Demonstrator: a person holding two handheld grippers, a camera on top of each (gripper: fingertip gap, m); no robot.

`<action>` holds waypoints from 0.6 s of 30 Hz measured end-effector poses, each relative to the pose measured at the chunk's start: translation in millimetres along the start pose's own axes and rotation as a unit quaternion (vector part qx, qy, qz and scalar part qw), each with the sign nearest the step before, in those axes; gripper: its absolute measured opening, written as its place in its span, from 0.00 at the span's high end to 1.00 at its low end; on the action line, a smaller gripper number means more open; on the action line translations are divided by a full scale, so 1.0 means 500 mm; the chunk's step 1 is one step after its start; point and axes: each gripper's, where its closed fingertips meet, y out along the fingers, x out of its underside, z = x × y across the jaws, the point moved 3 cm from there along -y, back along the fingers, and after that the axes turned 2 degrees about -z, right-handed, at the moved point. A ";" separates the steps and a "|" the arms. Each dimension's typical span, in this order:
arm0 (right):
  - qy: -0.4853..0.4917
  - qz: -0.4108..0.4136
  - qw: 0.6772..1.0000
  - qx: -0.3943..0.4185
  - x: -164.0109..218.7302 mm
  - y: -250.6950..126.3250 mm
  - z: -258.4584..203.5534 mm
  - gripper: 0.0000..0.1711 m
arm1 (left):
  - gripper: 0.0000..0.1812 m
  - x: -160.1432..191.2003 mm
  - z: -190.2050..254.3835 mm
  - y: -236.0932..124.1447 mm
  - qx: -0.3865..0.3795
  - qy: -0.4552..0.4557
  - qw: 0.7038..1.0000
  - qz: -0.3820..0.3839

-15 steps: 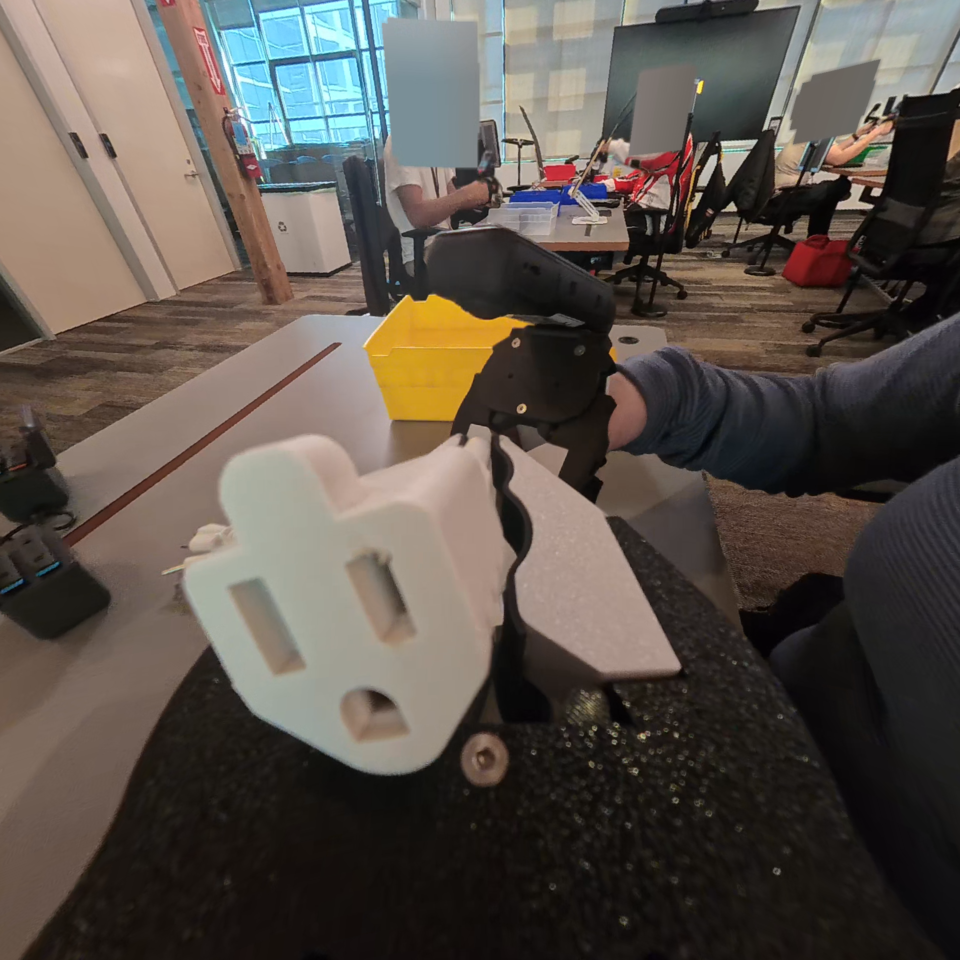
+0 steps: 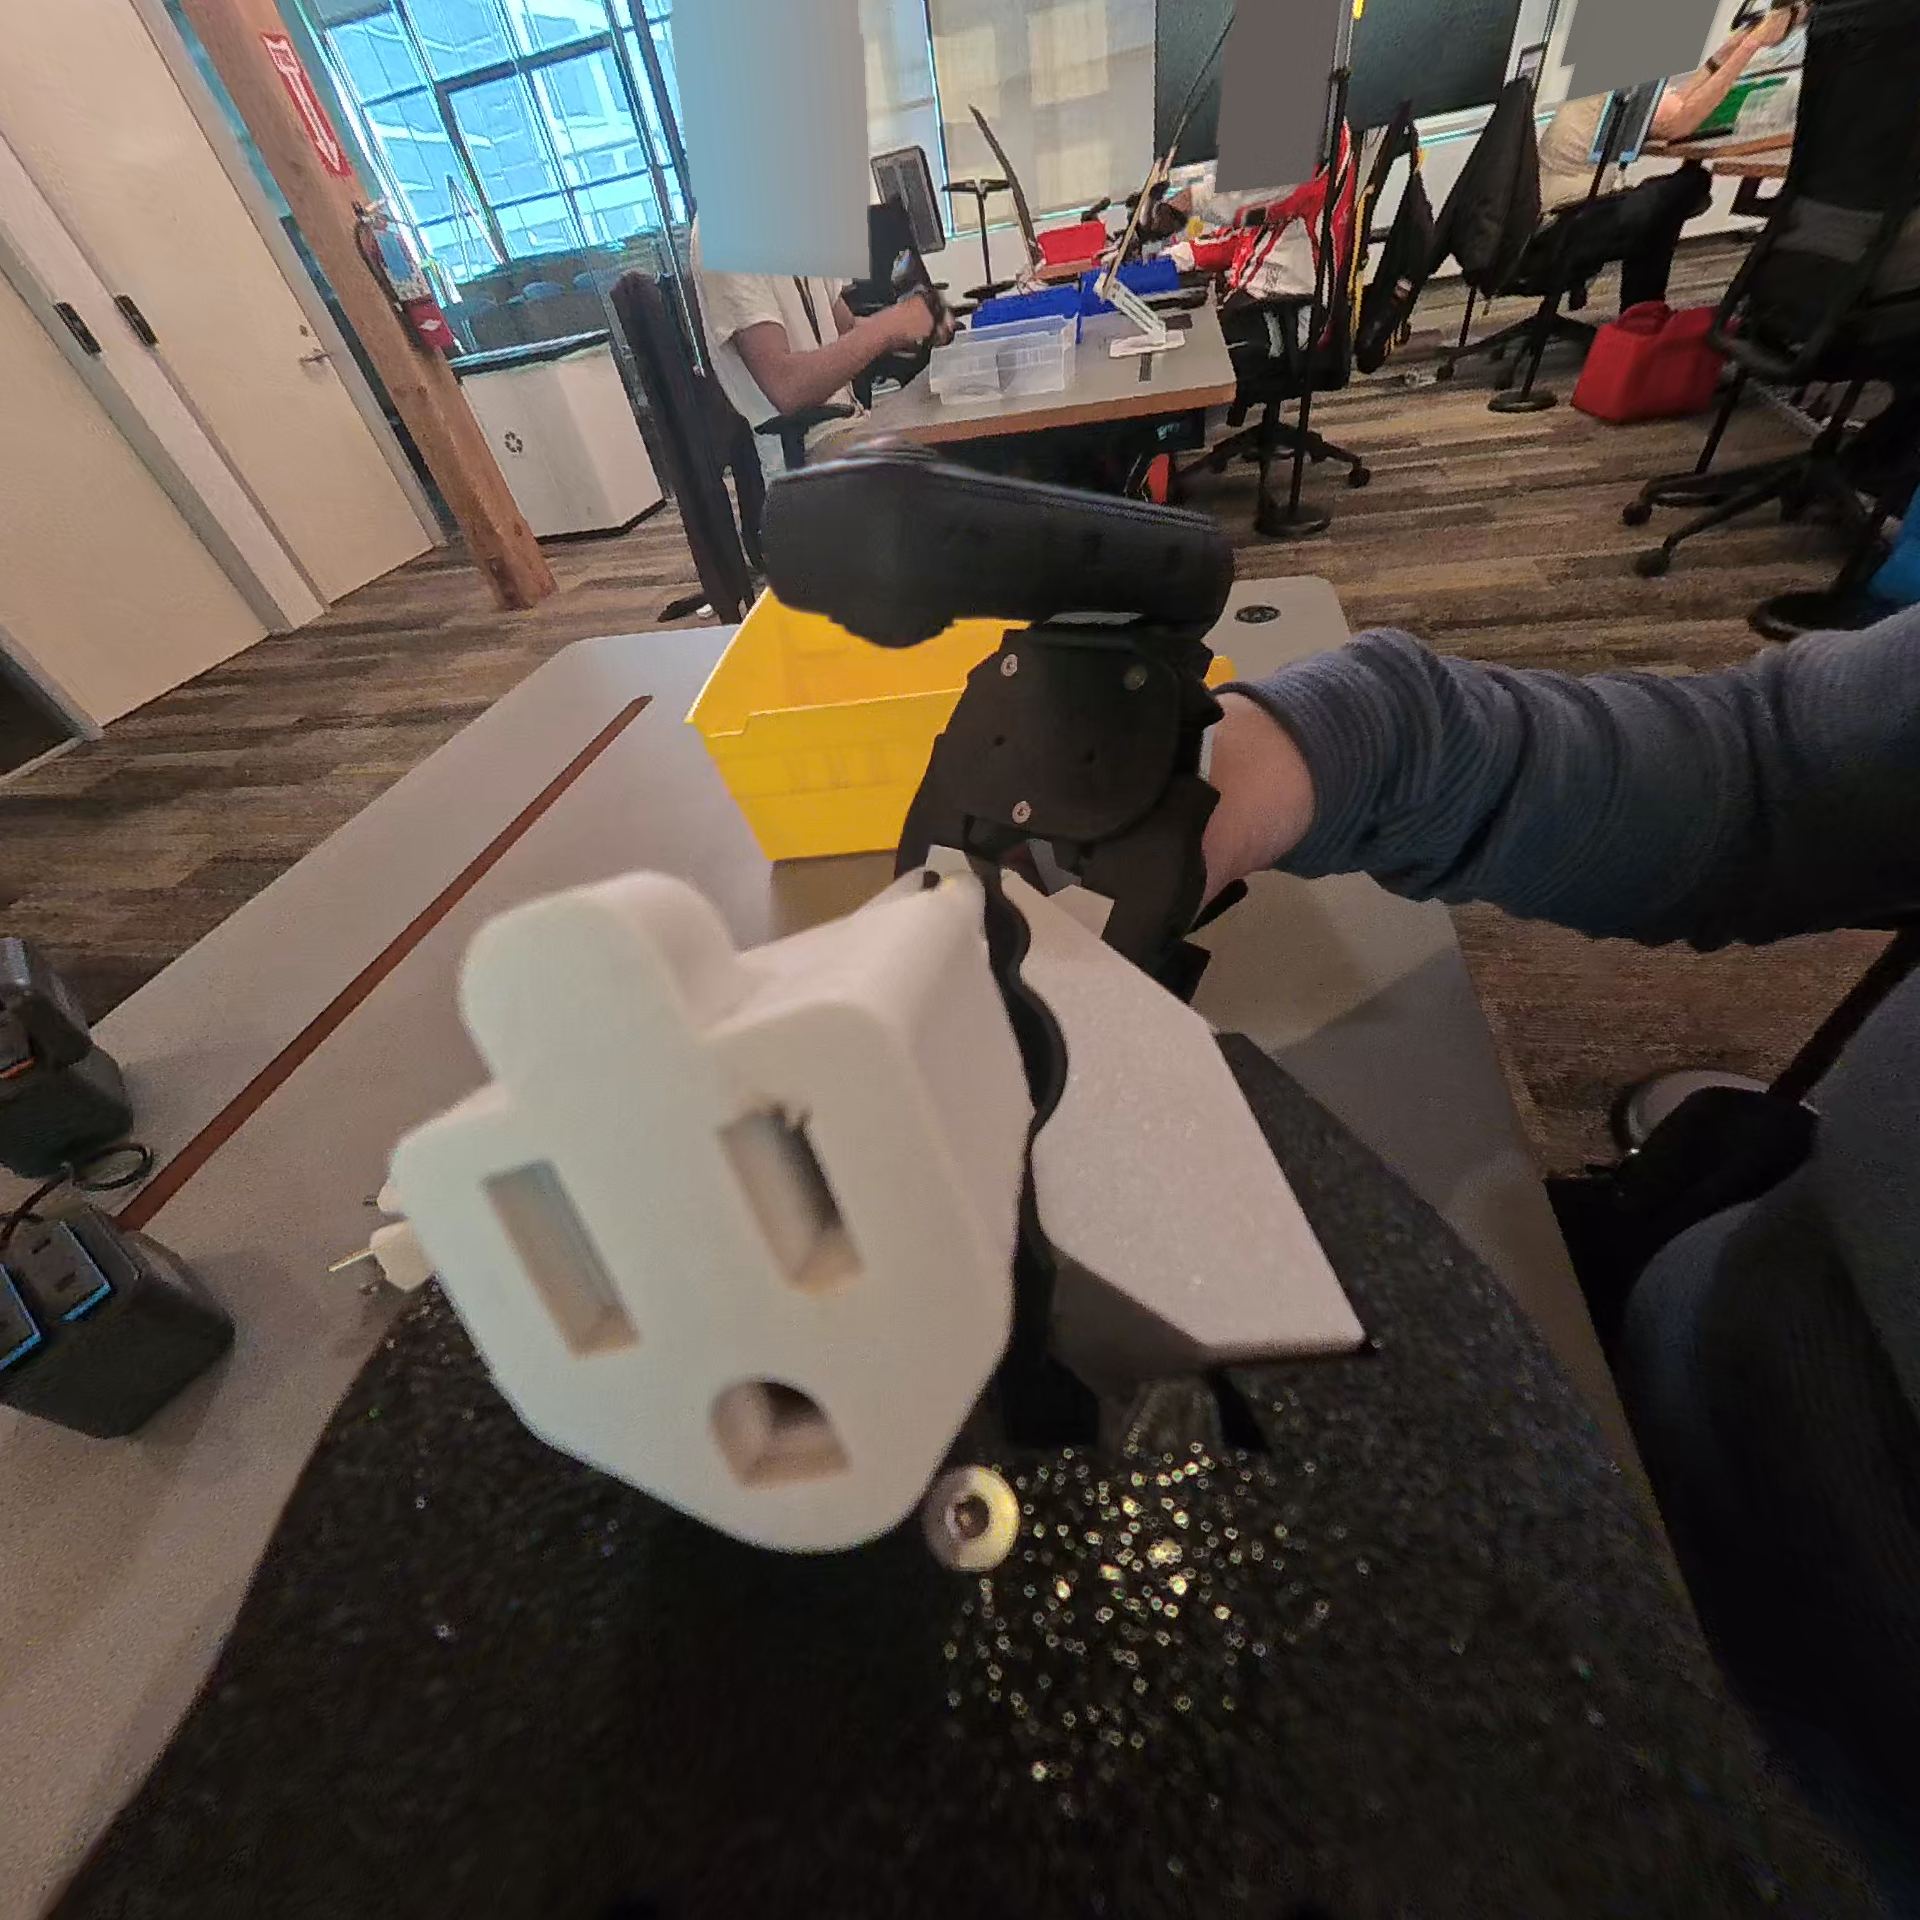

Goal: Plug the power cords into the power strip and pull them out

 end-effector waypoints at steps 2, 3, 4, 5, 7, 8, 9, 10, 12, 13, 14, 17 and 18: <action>0.005 -0.012 1.000 0.001 0.001 0.008 -0.001 0.95 | 0.96 0.008 -0.006 -0.004 0.001 -0.012 1.000 0.001; 0.009 -0.017 1.000 0.004 0.001 0.012 0.000 0.95 | 0.96 0.012 -0.009 -0.006 0.001 -0.017 1.000 0.002; 0.012 -0.019 1.000 0.010 -0.001 0.013 0.001 0.95 | 0.96 0.014 -0.013 -0.009 -0.001 -0.023 1.000 0.010; 0.010 -0.024 1.000 0.017 -0.001 0.014 0.001 0.95 | 0.96 0.016 -0.014 -0.011 0.002 -0.030 0.999 0.016; 0.003 -0.033 0.999 0.037 -0.003 0.016 0.002 0.95 | 0.96 0.019 -0.019 -0.016 -0.001 -0.037 0.999 0.023; 0.001 -0.033 0.998 0.045 -0.005 0.018 0.002 0.95 | 0.96 0.020 -0.021 -0.019 -0.003 -0.040 0.999 0.024; -0.001 -0.030 0.998 0.049 -0.007 0.021 0.002 0.95 | 0.96 0.021 -0.024 -0.022 -0.007 -0.041 0.999 0.022; -0.003 -0.024 0.998 0.049 -0.010 0.024 0.002 0.95 | 0.96 0.021 -0.027 -0.025 -0.011 -0.039 0.999 0.019; -0.017 0.001 0.999 0.038 -0.017 0.030 0.000 0.94 | 0.96 0.022 -0.031 -0.030 -0.015 -0.033 0.999 0.012; -0.030 0.018 0.999 0.026 -0.019 0.033 -0.001 0.94 | 0.96 0.023 -0.034 -0.032 -0.016 -0.031 0.999 0.007; -0.049 0.038 0.998 0.006 -0.021 0.034 -0.003 0.93 | 0.96 0.023 -0.036 -0.033 -0.017 -0.029 0.999 0.003; -0.152 0.107 0.977 -0.101 -0.014 0.030 -0.031 0.71 | 0.96 0.022 -0.037 -0.036 -0.009 -0.021 1.000 -0.007; -0.177 0.128 0.968 -0.121 -0.009 0.029 -0.032 0.69 | 0.96 0.023 -0.037 -0.037 -0.006 -0.020 1.000 -0.009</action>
